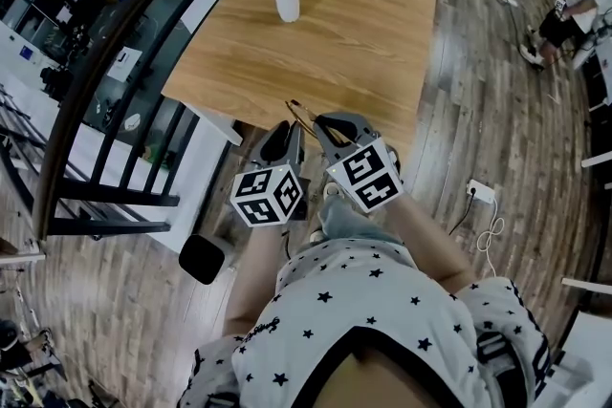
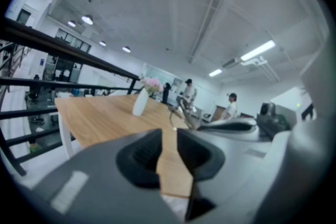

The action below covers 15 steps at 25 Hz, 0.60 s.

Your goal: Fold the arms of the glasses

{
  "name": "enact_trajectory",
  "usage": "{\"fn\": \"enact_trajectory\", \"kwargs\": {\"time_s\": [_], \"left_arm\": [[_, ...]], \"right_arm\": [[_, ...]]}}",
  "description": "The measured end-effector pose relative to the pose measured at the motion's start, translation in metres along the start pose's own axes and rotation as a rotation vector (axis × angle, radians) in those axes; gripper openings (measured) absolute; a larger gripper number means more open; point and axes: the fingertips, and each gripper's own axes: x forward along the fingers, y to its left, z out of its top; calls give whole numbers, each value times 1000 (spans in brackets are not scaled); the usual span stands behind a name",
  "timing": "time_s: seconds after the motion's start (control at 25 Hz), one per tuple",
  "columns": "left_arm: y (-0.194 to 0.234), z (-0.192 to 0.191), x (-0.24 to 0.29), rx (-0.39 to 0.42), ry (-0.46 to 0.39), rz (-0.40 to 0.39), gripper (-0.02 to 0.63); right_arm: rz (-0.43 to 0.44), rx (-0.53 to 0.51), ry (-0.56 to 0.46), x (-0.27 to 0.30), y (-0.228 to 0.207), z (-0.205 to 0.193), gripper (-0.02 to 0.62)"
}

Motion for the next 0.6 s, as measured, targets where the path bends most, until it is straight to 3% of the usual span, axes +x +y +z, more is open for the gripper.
{"fn": "enact_trajectory", "kwargs": {"time_s": [0.6], "left_arm": [[-3, 0, 10, -3, 12, 9, 82]], "right_arm": [[-21, 3, 1, -1, -18, 1, 21]]}}
